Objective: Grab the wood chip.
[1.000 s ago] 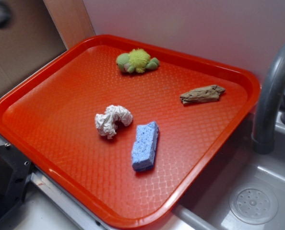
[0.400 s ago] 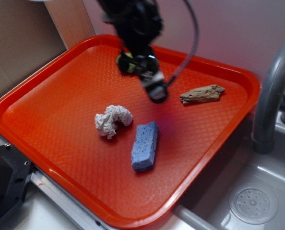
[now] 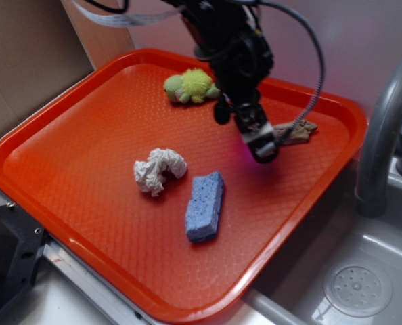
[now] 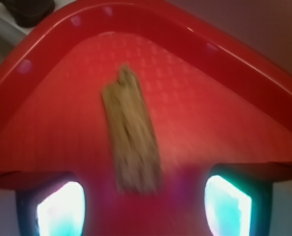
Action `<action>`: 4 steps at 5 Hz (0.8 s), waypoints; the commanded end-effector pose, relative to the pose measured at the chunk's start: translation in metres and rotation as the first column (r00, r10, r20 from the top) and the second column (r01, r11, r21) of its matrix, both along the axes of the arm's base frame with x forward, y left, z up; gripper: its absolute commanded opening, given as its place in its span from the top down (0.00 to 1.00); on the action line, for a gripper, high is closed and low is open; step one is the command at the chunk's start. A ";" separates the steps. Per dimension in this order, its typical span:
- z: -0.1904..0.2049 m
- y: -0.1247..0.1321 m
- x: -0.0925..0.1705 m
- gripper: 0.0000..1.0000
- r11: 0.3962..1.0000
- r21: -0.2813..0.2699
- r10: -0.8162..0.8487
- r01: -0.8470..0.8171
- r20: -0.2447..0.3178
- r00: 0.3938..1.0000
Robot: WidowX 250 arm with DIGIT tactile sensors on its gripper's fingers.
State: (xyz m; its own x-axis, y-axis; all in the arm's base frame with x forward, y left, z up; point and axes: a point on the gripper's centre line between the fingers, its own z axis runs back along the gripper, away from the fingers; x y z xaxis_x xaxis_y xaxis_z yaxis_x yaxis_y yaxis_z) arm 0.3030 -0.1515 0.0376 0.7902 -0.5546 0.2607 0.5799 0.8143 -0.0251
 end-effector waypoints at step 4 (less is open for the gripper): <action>-0.013 -0.046 -0.007 1.00 0.996 0.045 -0.072 0.073 -0.024 0.997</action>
